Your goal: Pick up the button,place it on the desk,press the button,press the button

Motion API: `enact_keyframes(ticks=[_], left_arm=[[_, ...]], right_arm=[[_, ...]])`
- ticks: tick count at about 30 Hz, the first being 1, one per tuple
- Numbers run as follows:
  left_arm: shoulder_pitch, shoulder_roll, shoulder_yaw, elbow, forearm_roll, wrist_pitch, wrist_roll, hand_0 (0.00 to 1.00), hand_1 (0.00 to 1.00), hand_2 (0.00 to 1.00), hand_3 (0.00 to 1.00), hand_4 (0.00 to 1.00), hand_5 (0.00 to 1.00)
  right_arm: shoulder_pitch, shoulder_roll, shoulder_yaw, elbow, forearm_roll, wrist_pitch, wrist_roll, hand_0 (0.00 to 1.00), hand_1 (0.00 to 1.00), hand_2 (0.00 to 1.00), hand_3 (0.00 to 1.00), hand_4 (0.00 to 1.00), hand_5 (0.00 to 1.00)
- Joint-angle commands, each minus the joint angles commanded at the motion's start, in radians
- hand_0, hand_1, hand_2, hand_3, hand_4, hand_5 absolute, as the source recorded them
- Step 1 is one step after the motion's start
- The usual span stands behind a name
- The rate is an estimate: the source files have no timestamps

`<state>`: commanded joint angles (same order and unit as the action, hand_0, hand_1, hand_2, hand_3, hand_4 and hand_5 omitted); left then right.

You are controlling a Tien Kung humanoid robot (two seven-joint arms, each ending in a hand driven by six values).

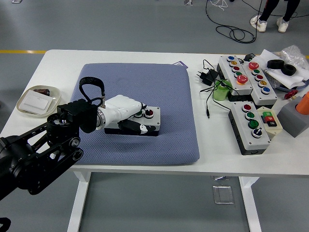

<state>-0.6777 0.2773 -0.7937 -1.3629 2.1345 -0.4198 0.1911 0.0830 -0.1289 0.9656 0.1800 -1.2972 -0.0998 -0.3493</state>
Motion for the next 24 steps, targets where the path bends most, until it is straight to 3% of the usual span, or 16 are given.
enact_keyframes(ticks=[8,16,17,22,23,24], left_arm=[[0.002,0.003,-0.036,-0.014,0.005,0.026,-0.007,0.015,0.002,0.028,0.768,0.764,0.998],[0.022,0.018,-0.128,-0.041,-0.014,0.16,-0.031,0.025,0.002,0.041,0.77,0.772,0.998],[0.029,0.021,-0.143,-0.036,-0.03,0.18,-0.039,0.275,0.289,0.322,0.843,0.776,0.998],[0.058,0.035,-0.236,-0.006,-0.157,0.32,-0.083,0.275,0.289,0.322,0.843,0.776,0.998],[0.061,0.037,-0.245,-0.002,-0.182,0.343,-0.09,0.59,0.678,0.759,0.904,0.762,0.998],[0.065,0.039,-0.261,0.006,-0.221,0.376,-0.106,0.59,0.678,0.759,0.904,0.762,0.998]], right_arm=[[0.001,0.0,-0.003,0.0,0.002,0.001,0.001,0.642,0.447,0.615,0.561,0.311,0.214],[0.001,0.002,0.0,0.0,-0.002,0.001,0.0,0.642,0.447,0.615,0.561,0.311,0.214],[0.001,0.002,0.0,0.0,-0.002,0.001,0.0,0.641,0.448,0.615,0.562,0.31,0.214],[0.002,0.002,0.0,0.0,-0.001,0.001,0.001,0.641,0.448,0.615,0.562,0.31,0.214],[0.002,0.002,0.0,0.0,-0.002,0.001,0.001,0.642,0.447,0.615,0.562,0.31,0.214],[0.002,0.001,0.001,0.0,-0.003,0.001,0.001,0.642,0.447,0.615,0.562,0.31,0.214]])
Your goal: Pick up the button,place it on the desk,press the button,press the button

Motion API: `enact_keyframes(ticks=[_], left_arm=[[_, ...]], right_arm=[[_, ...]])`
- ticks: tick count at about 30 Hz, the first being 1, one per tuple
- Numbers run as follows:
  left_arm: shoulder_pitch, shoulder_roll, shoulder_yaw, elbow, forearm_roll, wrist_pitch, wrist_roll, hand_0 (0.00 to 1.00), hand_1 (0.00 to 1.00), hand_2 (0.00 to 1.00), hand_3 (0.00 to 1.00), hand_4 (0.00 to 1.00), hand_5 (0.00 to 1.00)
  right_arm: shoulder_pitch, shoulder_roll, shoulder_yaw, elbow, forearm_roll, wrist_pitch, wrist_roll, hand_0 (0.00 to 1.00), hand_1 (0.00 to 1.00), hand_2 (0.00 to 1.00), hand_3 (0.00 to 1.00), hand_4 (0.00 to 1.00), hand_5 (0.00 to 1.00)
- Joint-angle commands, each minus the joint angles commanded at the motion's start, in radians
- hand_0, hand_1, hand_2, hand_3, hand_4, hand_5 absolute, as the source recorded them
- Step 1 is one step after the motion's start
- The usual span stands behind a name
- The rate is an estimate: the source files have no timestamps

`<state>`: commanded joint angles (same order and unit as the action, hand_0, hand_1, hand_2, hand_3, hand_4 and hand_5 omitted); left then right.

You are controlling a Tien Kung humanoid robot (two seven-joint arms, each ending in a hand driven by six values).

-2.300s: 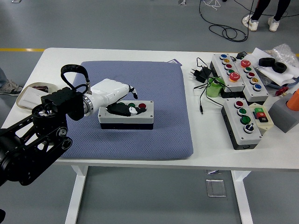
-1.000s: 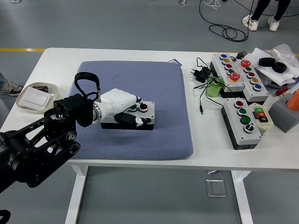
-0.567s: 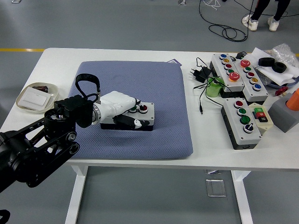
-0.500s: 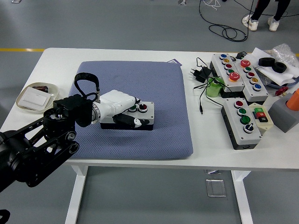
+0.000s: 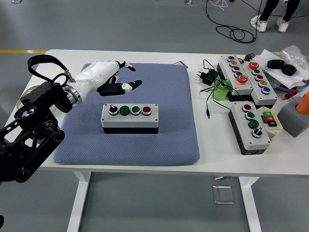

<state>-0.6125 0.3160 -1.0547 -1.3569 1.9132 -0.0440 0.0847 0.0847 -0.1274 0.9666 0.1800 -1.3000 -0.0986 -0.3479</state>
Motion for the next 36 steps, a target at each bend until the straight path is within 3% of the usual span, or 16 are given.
enact_keyframes(ticks=[4,5,8,10,11,20,28,36], left_arm=[[0.011,0.006,-0.038,0.027,-0.132,0.09,-0.055,0.59,0.678,0.759,0.904,0.762,0.998],[0.012,0.006,-0.04,0.028,-0.16,0.097,-0.059,0.827,0.866,0.931,0.953,0.755,0.998],[0.025,0.014,-0.084,0.11,-0.29,0.209,-0.169,0.827,0.866,0.931,0.953,0.755,0.998],[0.029,0.016,-0.098,0.136,-0.374,0.239,-0.196,0.827,0.866,0.931,0.953,0.755,0.998],[0.032,0.018,-0.111,0.152,-0.413,0.24,-0.201,0.911,0.924,0.983,0.981,0.752,0.998],[0.047,0.041,-0.208,0.253,-0.797,0.169,-0.216,0.883,0.91,0.967,0.97,0.775,0.998],[0.062,0.055,-0.212,0.287,-1.122,0.127,-0.215,0.874,0.903,0.954,0.958,0.775,0.998],[0.079,0.062,-0.205,0.301,-1.16,0.101,-0.212,0.861,0.891,0.924,0.943,0.772,0.998]], right_arm=[[0.0,0.0,0.0,0.0,0.0,0.0,0.0,0.642,0.447,0.615,0.562,0.31,0.214],[0.0,0.0,0.0,0.0,0.001,0.0,0.0,0.642,0.448,0.615,0.561,0.31,0.214],[-0.001,0.001,0.0,0.0,0.0,0.001,-0.001,0.642,0.448,0.615,0.561,0.31,0.214],[0.0,0.001,0.0,0.0,0.0,0.002,-0.002,0.642,0.448,0.615,0.561,0.31,0.214],[-0.001,0.001,0.0,0.0,0.002,0.001,-0.002,0.642,0.448,0.616,0.562,0.31,0.214],[-0.003,0.002,-0.003,0.0,0.008,0.001,-0.001,0.642,0.448,0.616,0.562,0.31,0.214],[-0.007,0.002,-0.005,0.0,0.015,-0.001,0.0,0.642,0.448,0.616,0.562,0.31,0.214],[-0.013,0.003,-0.005,0.0,0.019,-0.002,-0.002,0.642,0.449,0.617,0.562,0.31,0.214]])
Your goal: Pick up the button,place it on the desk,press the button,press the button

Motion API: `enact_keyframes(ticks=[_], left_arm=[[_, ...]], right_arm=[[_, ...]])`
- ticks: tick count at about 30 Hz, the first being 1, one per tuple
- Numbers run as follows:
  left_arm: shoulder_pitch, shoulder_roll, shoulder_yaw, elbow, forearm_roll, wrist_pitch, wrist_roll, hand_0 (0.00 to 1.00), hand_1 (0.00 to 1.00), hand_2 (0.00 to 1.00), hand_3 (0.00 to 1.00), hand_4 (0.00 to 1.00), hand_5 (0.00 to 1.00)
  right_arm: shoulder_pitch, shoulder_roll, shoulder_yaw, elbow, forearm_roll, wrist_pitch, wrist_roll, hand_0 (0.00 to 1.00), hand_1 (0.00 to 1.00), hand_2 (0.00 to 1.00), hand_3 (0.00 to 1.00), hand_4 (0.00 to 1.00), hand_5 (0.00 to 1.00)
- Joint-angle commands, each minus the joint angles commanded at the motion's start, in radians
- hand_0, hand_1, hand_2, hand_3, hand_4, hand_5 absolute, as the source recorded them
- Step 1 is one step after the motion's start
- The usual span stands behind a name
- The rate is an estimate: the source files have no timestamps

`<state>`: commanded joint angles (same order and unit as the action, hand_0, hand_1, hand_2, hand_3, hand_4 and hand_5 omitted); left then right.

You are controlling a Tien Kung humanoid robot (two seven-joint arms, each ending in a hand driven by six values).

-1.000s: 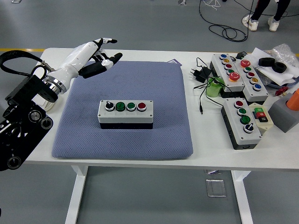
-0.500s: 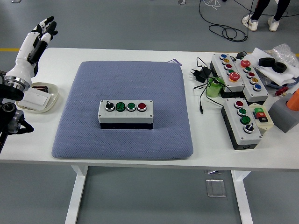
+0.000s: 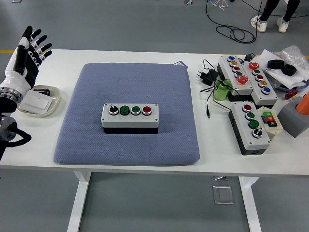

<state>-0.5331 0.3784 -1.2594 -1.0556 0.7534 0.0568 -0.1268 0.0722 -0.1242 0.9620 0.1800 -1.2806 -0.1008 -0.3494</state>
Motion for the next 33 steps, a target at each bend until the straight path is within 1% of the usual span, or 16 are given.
enact_keyframes(ticks=[4,18,33], left_arm=[[0.003,-0.002,0.005,0.014,-0.011,-0.007,0.003,0.861,0.891,0.924,0.943,0.772,0.998],[0.017,0.006,0.018,0.018,-0.017,-0.044,0.014,0.86,0.891,0.929,0.94,0.763,0.998],[0.011,0.013,0.016,0.027,-0.006,-0.087,0.02,0.859,0.89,0.92,0.937,0.758,0.998]], right_arm=[[-0.004,0.0,0.001,0.0,-0.003,0.001,-0.001,0.642,0.449,0.617,0.562,0.31,0.214],[-0.011,0.001,0.006,0.0,-0.005,0.0,-0.001,0.642,0.452,0.617,0.56,0.308,0.215],[-0.004,0.001,0.002,0.0,-0.001,0.0,-0.001,0.643,0.451,0.616,0.561,0.307,0.214]])
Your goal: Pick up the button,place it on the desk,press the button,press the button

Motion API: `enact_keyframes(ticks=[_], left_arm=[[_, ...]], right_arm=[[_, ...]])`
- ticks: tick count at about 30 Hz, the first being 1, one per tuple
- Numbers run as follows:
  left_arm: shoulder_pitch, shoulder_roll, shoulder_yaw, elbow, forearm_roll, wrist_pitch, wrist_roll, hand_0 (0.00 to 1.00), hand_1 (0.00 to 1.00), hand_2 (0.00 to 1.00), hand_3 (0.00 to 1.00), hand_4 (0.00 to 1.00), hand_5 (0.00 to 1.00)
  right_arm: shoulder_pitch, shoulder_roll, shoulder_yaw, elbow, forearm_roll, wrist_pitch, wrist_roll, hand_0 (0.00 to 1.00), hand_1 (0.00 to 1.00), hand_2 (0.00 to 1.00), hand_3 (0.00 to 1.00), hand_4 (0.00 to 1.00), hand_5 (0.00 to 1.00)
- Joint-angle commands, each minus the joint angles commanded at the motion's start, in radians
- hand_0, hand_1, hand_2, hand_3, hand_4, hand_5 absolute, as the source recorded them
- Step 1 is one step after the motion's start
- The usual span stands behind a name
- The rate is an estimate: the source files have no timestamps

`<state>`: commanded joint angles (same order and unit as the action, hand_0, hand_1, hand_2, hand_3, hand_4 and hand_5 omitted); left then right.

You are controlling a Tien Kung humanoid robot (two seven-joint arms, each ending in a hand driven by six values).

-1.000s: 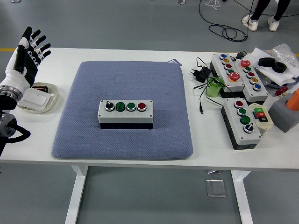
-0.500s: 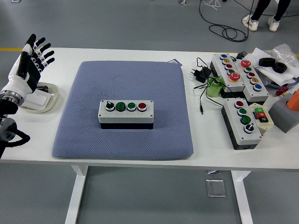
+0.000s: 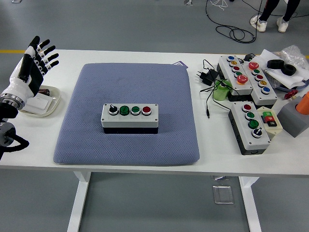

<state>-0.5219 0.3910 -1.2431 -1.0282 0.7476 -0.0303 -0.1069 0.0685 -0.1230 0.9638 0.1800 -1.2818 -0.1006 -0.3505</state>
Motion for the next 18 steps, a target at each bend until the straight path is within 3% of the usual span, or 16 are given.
enact_keyframes(ticks=[18], left_arm=[[-0.001,0.005,-0.007,0.019,-0.009,-0.008,-0.005,0.863,0.898,0.925,0.942,0.747,0.998]], right_arm=[[0.002,-0.001,-0.003,0.0,0.003,0.0,0.001,0.642,0.452,0.617,0.56,0.306,0.214]])
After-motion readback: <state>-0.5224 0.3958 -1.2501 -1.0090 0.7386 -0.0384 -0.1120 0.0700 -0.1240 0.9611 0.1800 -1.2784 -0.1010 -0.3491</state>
